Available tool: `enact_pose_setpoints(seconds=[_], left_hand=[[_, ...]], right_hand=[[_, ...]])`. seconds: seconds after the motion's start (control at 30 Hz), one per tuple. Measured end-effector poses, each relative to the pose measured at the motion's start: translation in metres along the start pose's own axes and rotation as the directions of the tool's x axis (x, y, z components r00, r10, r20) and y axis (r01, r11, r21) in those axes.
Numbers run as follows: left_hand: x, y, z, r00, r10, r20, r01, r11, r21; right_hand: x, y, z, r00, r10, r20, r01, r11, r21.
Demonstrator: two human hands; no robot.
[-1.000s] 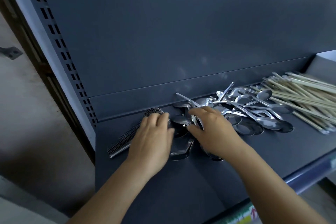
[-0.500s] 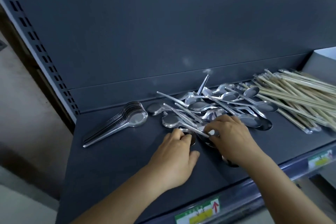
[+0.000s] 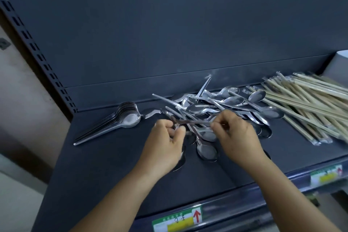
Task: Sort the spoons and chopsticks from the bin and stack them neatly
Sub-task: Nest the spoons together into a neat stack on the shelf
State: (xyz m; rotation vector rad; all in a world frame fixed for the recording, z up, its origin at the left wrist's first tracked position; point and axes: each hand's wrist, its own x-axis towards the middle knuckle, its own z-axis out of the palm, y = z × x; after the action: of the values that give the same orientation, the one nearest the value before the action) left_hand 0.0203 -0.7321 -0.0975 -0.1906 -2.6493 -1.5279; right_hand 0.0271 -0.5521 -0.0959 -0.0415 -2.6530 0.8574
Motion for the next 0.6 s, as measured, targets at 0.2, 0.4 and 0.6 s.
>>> enact_pose_setpoints(seconds=[0.2, 0.4, 0.6], left_hand=[[0.02, 0.005, -0.003, 0.938, -0.339, 0.066, 0.34, 0.875, -0.344], [0.03, 0.001, -0.012, 0.86, -0.504, 0.081, 0.462, 0.702, -0.542], [0.029, -0.008, -0.033, 0.89, -0.438, 0.127, 0.451, 0.807, -0.381]], right_hand=[[-0.012, -0.018, -0.001, 0.991, -0.117, 0.067, 0.104, 0.981, 0.165], [-0.015, -0.02, -0.003, 0.954, -0.195, 0.228, 0.137, 0.959, 0.247], [-0.002, -0.028, 0.019, 0.967, -0.005, 0.254, 0.056, 0.98, -0.192]])
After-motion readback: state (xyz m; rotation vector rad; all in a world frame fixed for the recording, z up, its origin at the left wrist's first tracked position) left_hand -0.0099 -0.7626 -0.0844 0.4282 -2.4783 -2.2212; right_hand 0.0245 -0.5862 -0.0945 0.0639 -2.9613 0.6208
